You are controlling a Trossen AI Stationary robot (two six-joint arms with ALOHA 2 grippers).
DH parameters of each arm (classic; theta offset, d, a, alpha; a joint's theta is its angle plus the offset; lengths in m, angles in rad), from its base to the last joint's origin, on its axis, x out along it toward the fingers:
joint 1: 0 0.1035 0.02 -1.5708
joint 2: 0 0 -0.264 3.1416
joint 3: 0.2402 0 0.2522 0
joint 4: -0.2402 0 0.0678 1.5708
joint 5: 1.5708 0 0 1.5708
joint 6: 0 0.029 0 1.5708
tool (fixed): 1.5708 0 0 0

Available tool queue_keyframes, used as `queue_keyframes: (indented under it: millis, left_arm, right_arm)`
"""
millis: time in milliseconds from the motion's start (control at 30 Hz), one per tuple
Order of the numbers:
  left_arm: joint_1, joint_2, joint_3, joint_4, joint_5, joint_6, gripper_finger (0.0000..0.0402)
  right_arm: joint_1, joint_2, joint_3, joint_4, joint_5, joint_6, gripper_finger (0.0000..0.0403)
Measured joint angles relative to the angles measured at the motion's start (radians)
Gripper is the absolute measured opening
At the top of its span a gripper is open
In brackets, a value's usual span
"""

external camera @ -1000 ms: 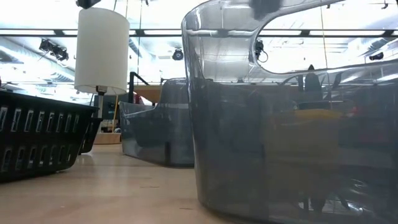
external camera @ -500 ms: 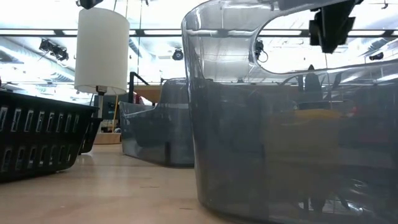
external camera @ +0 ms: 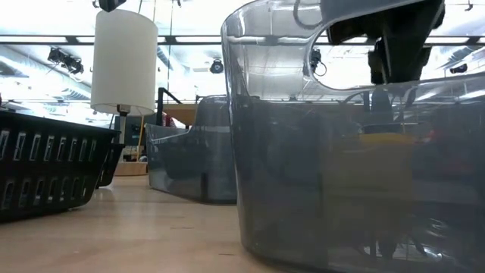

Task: Stack baskets on shelf by color
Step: Stack the middle gray bin on top of the right gray bin

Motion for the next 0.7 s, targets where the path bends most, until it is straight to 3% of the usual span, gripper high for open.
queue_keyframes:
  millis: [500, 700]
  left_arm:
    - [0.0, 0.0, 0.0, -0.002, 0.001, 0.003, 0.0142]
    - [0.0, 0.0, 0.0, -0.002, 0.001, 0.002, 0.0142]
  right_arm:
    - [0.022, 0.103, -0.001, 0.061, 0.159, -0.084, 0.0149]
    - [0.022, 0.147, -0.008, 0.075, 0.167, -0.157, 0.0149]
